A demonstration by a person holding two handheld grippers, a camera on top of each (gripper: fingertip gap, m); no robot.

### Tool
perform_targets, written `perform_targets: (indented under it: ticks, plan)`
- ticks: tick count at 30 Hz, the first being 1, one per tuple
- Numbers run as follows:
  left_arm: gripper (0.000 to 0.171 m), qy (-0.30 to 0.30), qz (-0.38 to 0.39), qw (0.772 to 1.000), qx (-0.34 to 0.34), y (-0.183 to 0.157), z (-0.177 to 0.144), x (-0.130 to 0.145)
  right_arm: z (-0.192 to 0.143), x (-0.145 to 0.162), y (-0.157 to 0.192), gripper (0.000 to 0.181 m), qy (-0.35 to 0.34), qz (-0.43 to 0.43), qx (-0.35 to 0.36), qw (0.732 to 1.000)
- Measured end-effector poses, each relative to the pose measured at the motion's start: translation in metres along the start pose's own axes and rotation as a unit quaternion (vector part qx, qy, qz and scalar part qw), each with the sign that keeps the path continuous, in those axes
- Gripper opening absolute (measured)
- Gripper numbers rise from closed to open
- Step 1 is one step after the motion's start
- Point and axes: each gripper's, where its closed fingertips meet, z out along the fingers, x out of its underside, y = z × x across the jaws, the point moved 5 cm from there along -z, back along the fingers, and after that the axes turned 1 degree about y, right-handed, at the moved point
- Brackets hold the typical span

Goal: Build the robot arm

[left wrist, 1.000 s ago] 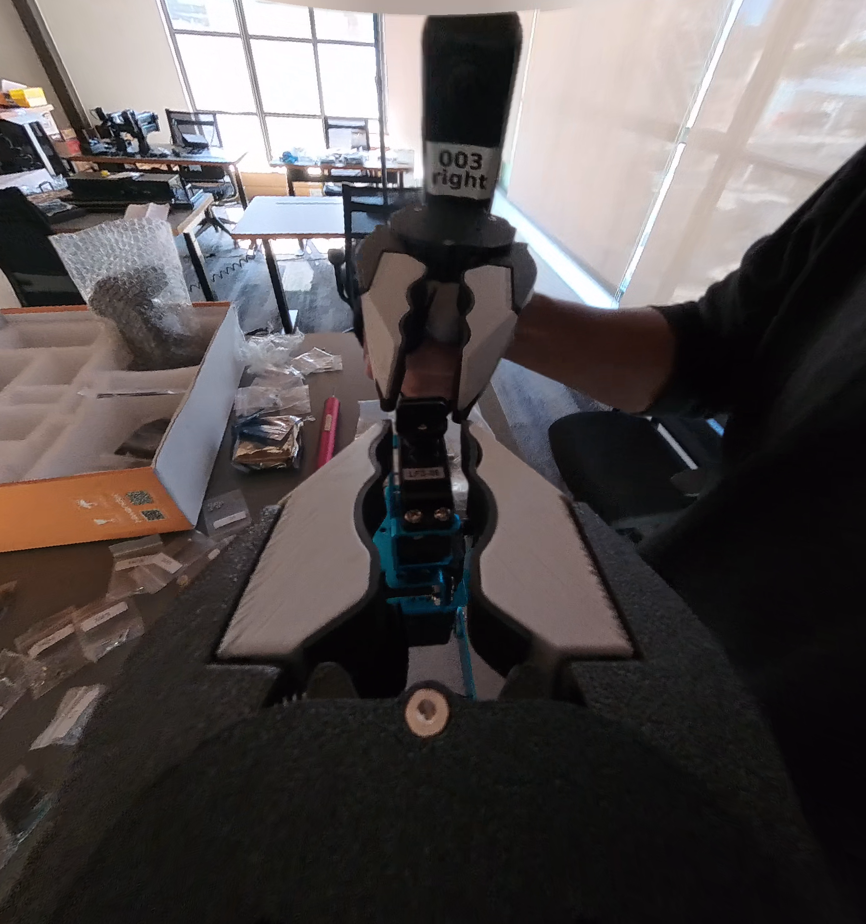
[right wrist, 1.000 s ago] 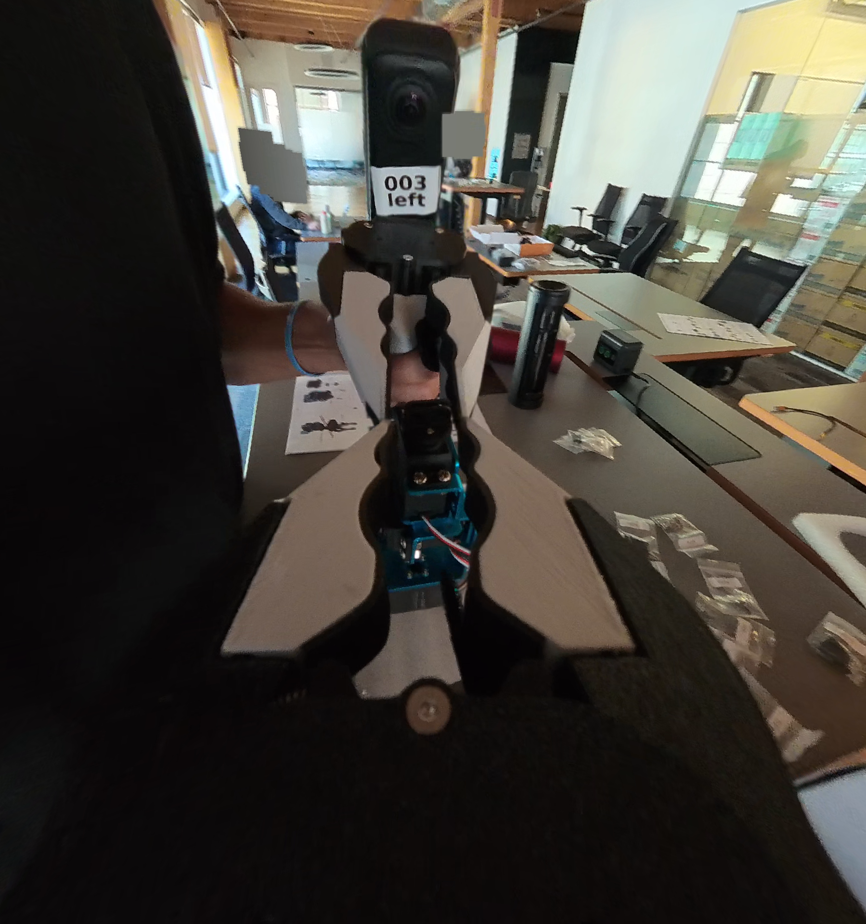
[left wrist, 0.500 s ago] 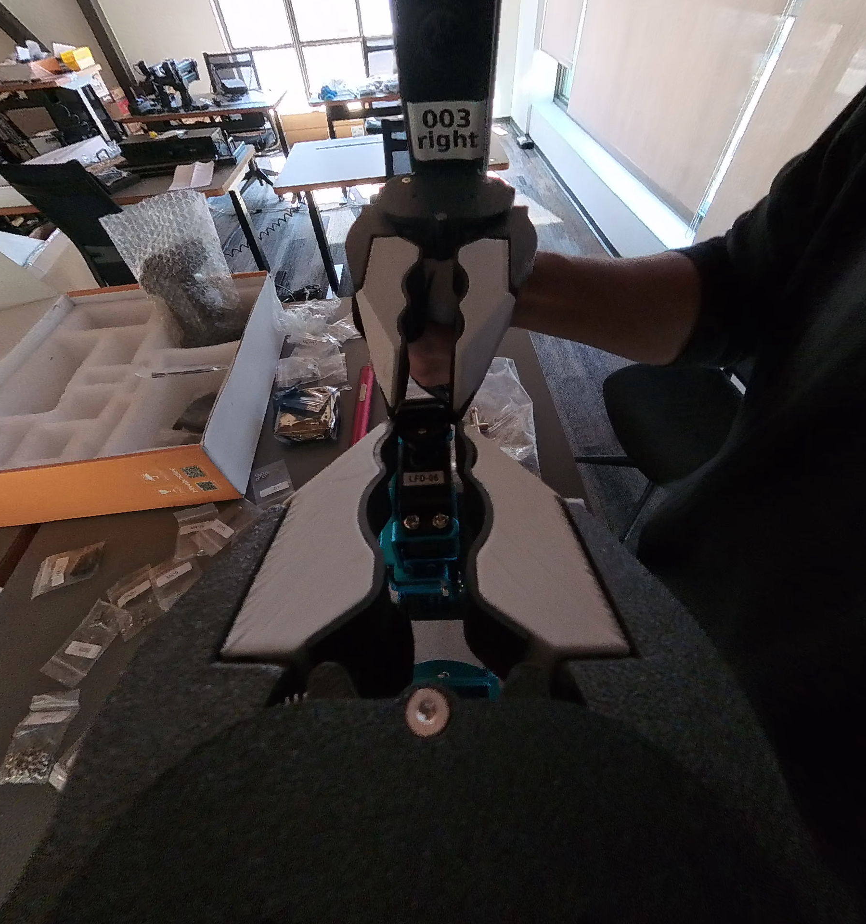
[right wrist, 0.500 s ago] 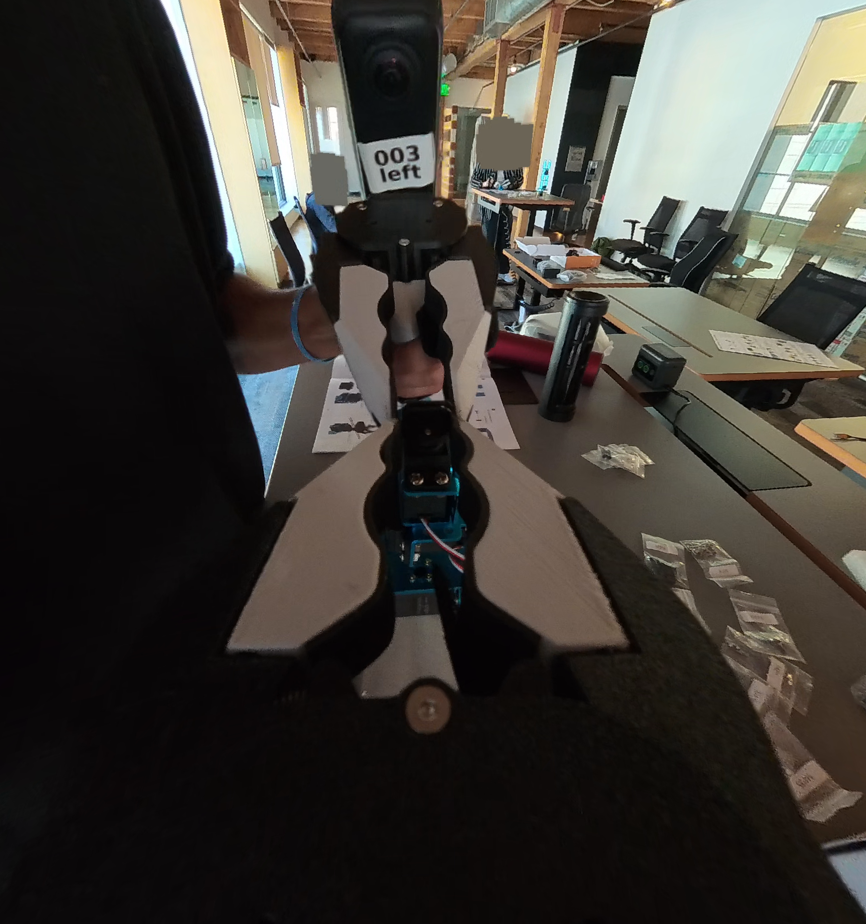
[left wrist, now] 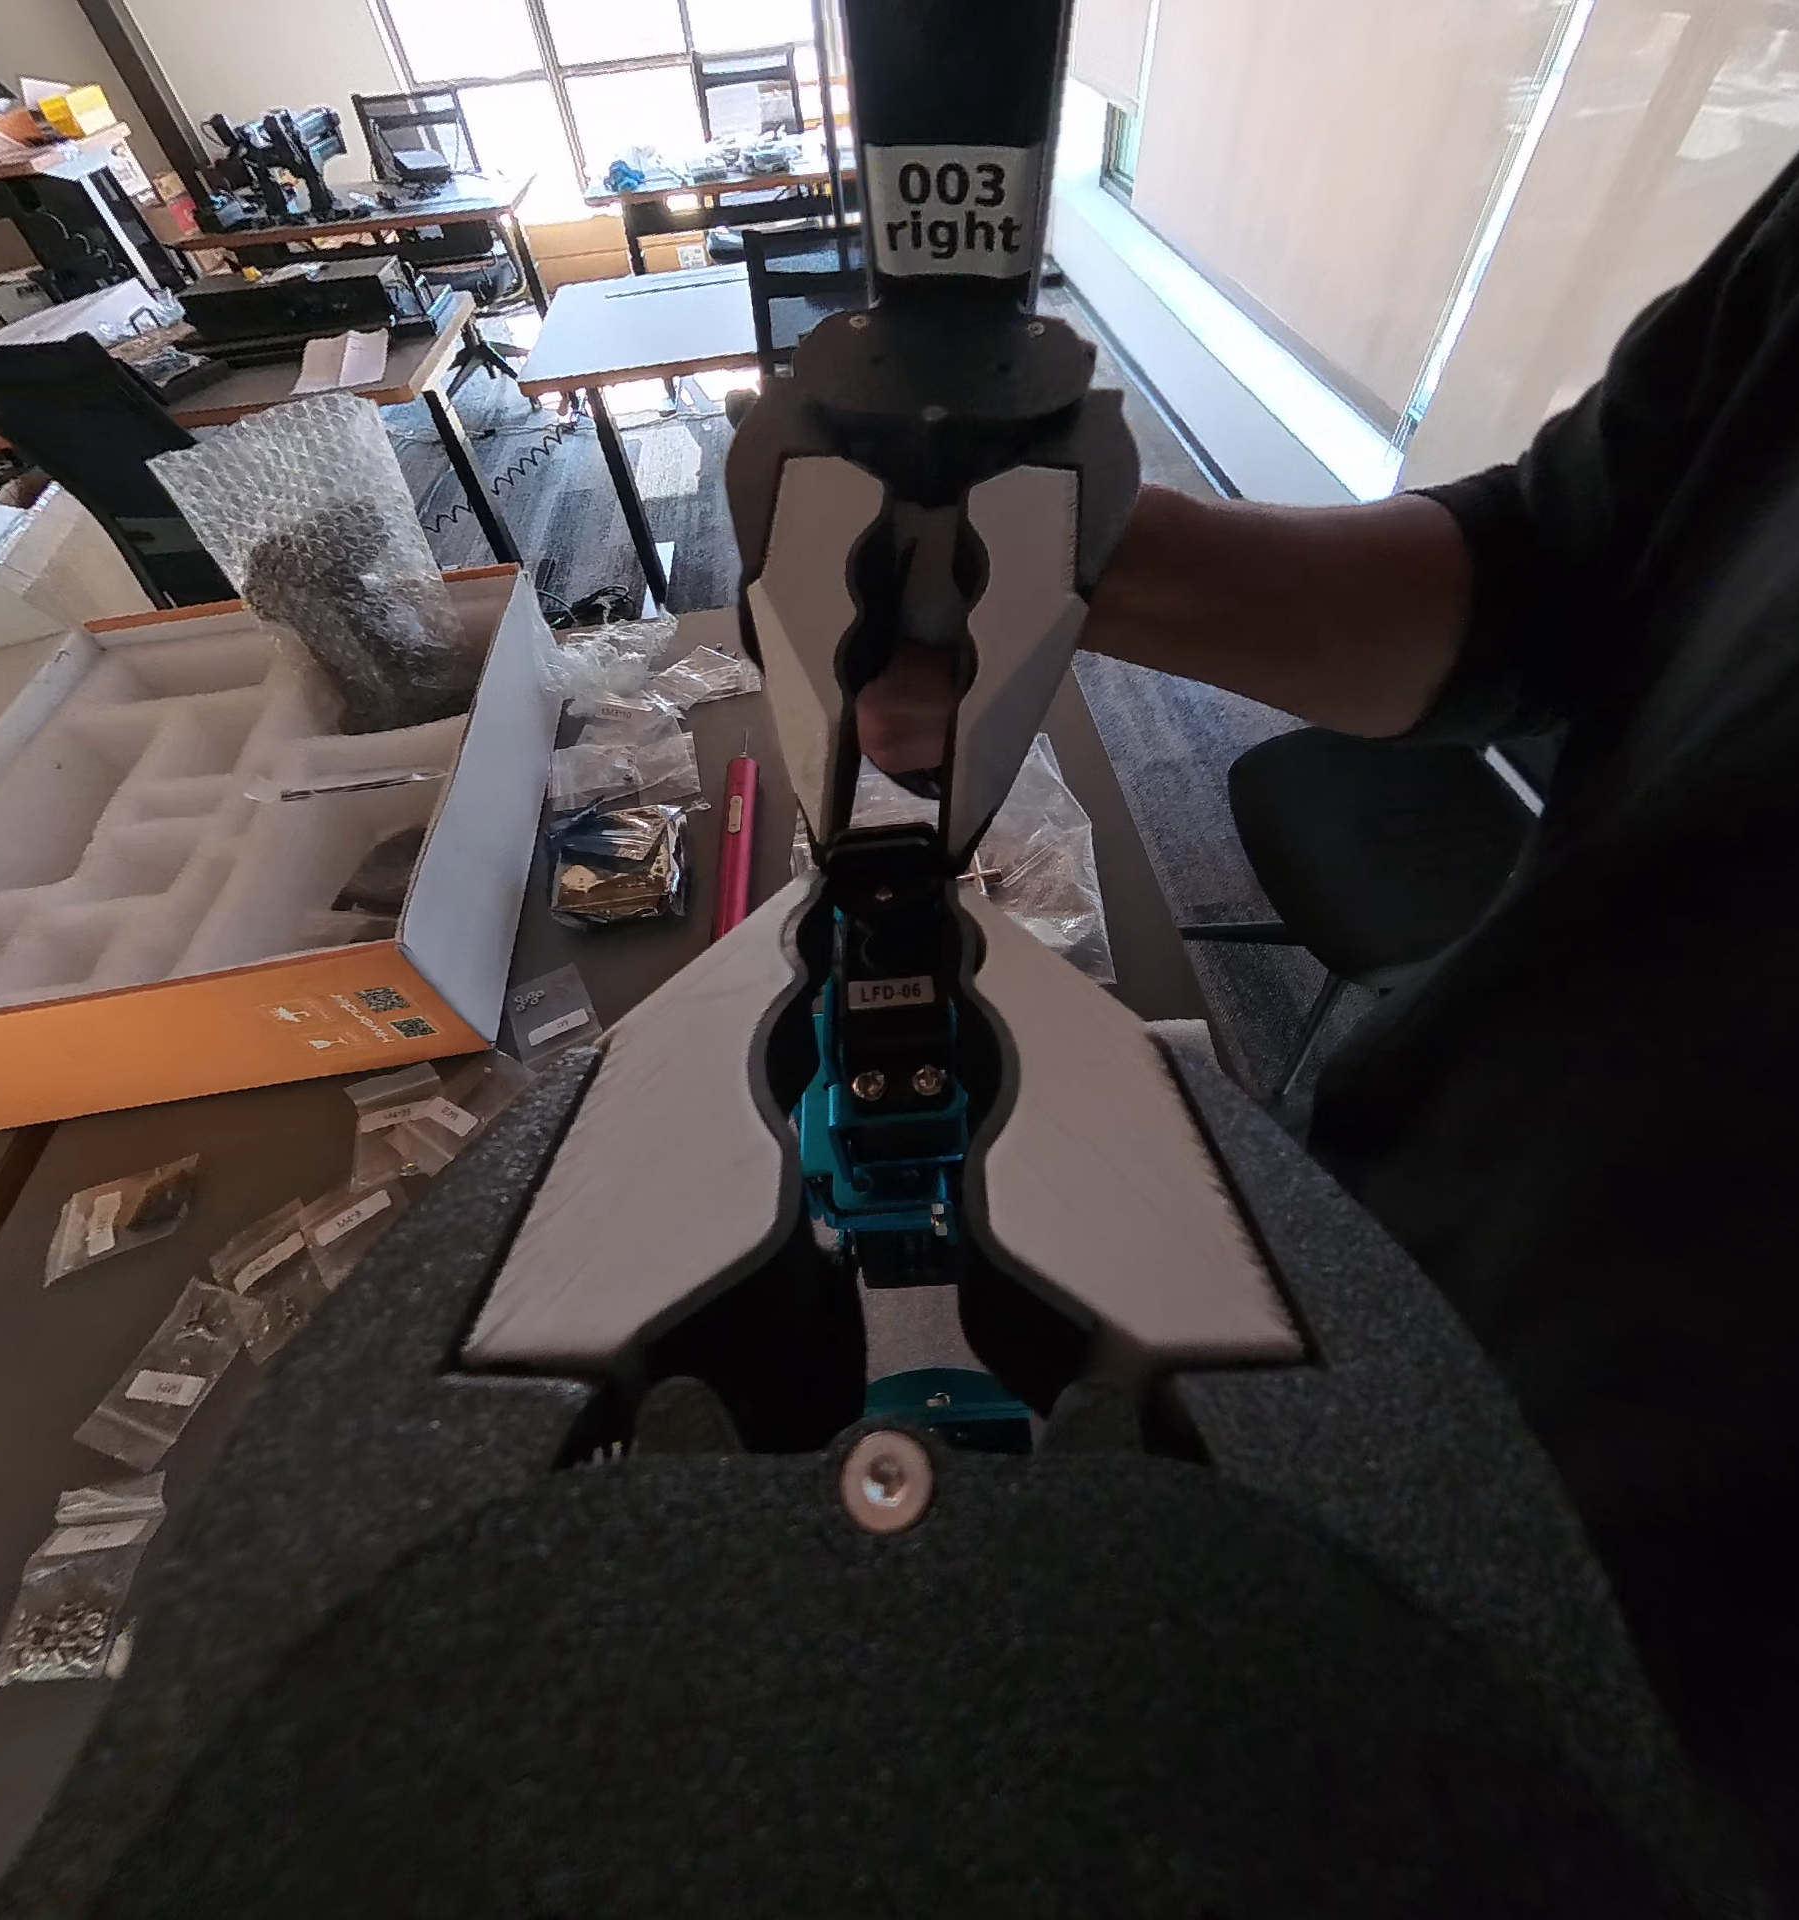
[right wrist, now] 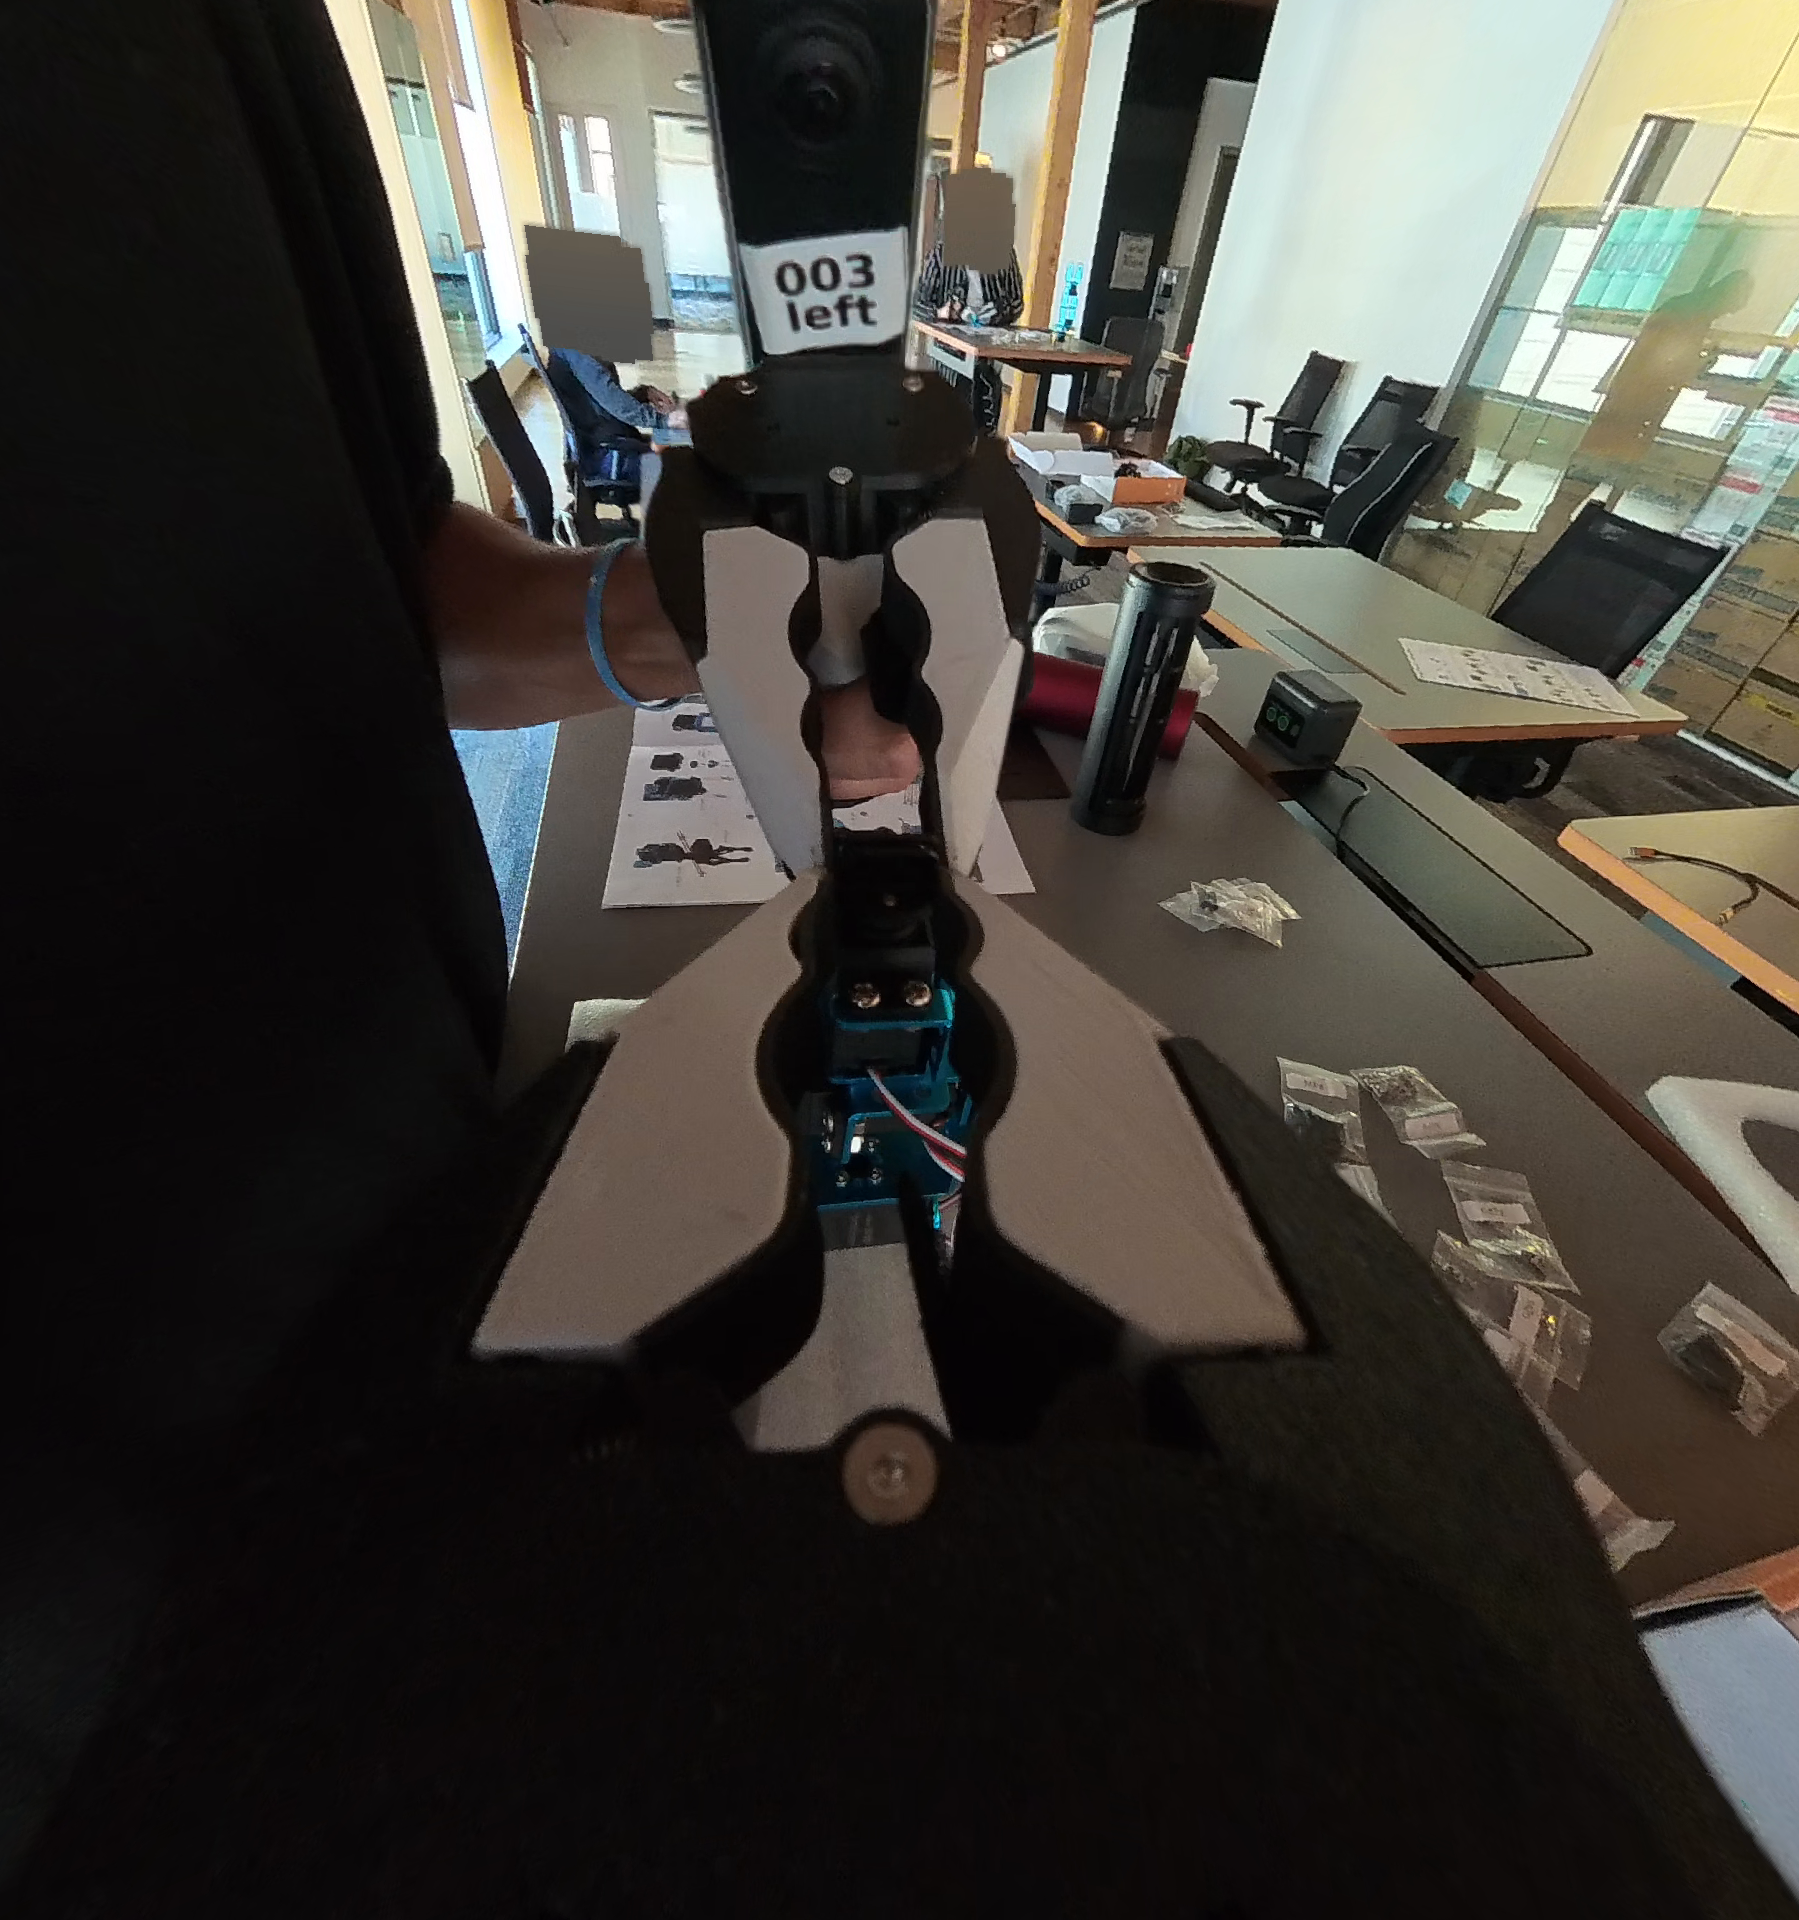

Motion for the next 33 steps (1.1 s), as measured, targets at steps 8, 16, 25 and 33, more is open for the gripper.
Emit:
perform_targets:
  ticks: [8, 16, 25, 33]
  plan:
    - [0.023, -0.018, -0.038, 0.999, 0.005, -0.001, 0.001, 0.001, -0.003, 0.000, -0.001, 0.017, -0.014, 0.028, -0.010, 0.999]
    - [0.021, -0.009, -0.050, 0.998, -0.026, -0.003, 0.006, -0.007, -0.024, 0.003, -0.006, 0.019, -0.059, 0.076, -0.015, 0.995]
    - [0.021, 0.008, -0.051, 0.996, -0.072, -0.004, 0.006, -0.001, -0.008, 0.024, 0.012, 0.019, -0.092, 0.105, 0.009, 0.990]
    - [0.021, 0.006, -0.049, 0.996, -0.072, -0.003, 0.005, -0.001, -0.001, 0.022, 0.011, 0.033, -0.103, 0.079, 0.099, 0.987]
